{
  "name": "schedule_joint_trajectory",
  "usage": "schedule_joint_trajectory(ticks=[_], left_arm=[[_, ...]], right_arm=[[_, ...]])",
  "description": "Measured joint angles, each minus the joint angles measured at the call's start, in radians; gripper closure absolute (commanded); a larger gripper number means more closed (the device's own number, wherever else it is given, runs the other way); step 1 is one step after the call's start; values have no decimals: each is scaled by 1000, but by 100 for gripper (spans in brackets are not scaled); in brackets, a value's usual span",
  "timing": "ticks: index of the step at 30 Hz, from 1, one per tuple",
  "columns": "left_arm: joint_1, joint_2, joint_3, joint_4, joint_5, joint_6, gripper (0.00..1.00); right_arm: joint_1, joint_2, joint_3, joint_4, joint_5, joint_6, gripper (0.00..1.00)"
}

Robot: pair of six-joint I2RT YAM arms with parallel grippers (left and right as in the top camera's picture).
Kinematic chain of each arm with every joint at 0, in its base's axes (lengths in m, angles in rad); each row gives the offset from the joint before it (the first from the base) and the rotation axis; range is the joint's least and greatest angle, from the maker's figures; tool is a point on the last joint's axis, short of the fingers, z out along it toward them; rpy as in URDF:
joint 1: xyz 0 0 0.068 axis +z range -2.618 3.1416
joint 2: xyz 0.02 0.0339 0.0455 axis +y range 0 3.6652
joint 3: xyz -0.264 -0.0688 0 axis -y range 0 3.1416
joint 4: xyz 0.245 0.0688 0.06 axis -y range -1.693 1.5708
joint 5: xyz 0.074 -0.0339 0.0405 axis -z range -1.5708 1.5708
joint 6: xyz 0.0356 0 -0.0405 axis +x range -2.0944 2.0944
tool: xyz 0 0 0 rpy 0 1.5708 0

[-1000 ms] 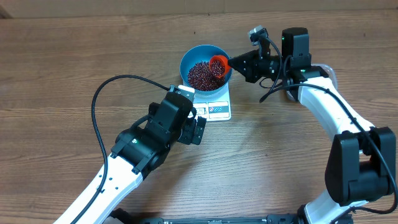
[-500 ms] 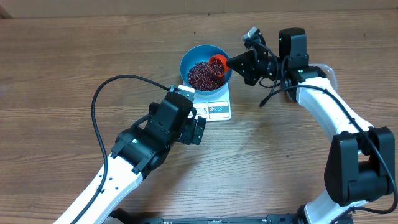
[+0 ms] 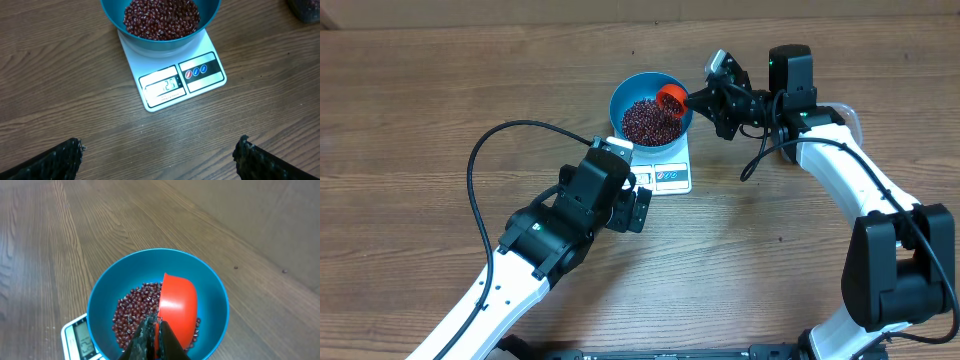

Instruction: Scoop item into bowl and weigh 150g on scale

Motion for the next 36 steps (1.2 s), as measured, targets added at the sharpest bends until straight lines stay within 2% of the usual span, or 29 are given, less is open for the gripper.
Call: schedule_joint_trajectory(ticks=[9, 16, 36], left_arm=[[0, 0, 0, 0, 0, 0, 0], [0, 0, 0, 0, 0, 0, 0], [0, 0, 0, 0, 0, 0, 0]], right_arm=[[0, 0, 0, 8, -21, -203, 96], [0, 0, 0, 11, -35, -306, 96], [0, 0, 0, 20, -38, -336, 96]])
